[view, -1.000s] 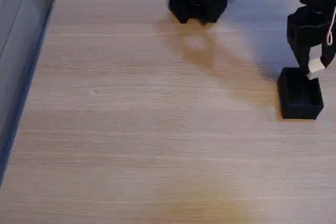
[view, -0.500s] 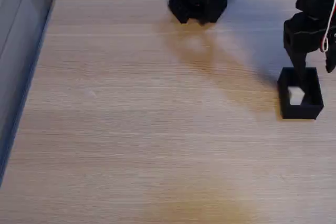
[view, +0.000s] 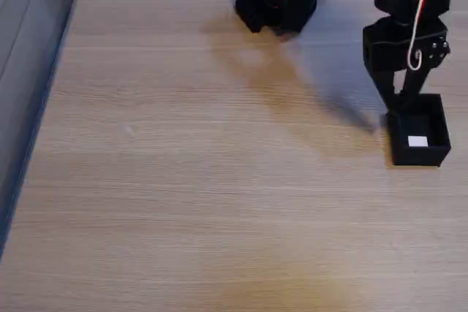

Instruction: Pick a white block and place it in the black box.

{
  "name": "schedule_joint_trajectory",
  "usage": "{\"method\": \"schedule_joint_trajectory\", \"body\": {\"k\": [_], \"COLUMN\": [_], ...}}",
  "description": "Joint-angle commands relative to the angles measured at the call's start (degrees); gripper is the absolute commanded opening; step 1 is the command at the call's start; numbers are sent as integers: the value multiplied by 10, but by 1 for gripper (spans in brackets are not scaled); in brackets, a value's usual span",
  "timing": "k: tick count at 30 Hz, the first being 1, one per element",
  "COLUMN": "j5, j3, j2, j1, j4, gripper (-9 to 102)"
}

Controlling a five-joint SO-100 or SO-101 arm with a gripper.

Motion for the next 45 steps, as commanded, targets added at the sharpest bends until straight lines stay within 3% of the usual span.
{"method": "schedule_joint_trajectory", "body": {"k": [1,12,23,32,34,45], "j5": [-55,-205,-298,-330,-297,-293], "j3": [83,460,739,745,745,745], "j2": [92,389,694,824,863,879], "j1": [30,171,296,302,287,276], "j4": [-28,-134,-121,109,137,147], "gripper": [0,0,0,0,0,0]}}
